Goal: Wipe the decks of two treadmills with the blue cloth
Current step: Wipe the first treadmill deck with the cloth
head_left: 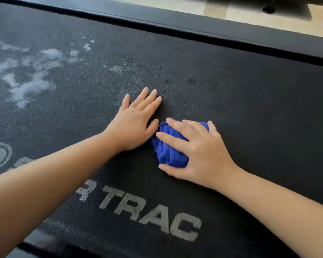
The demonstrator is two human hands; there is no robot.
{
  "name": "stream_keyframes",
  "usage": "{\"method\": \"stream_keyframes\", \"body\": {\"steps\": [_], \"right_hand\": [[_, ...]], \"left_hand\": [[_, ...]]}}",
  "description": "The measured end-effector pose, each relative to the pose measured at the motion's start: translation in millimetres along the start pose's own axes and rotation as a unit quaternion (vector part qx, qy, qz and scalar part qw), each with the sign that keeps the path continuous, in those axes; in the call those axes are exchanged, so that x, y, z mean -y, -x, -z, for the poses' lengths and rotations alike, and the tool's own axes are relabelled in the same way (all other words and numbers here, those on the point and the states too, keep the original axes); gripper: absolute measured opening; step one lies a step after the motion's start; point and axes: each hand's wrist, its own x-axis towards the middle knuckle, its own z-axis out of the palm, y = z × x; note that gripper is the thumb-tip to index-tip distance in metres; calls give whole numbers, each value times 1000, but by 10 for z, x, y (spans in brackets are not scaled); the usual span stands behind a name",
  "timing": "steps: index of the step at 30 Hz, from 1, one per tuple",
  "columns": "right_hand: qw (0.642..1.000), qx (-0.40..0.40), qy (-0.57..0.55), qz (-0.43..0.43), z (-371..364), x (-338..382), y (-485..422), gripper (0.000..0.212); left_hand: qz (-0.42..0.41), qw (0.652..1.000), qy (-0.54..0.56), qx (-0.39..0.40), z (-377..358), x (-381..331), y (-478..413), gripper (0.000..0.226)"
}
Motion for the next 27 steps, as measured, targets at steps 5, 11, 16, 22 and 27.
{"method": "stream_keyframes", "body": {"steps": [5, 11, 16, 22, 27], "right_hand": [[998, 2, 11, -63, -118, -760, -875, 66], [976, 74, 22, -206, -166, -1535, -1806, 63], [991, 21, 14, -135, -75, -1201, -1164, 63], [1000, -15, -23, -10, -17, -964, -515, 60], [991, -9, 17, -130, -105, -1532, -1197, 73]], "left_hand": [[-1, 1000, 4, 4, -18, 56, -12, 69], [0, 1000, 2, 17, 6, 63, 13, 62], [-2, 1000, 1, 18, 5, 62, 7, 61], [-8, 1000, -21, -7, -3, 31, 9, 58], [-5, 1000, -17, -7, -27, 47, 23, 58]]}}
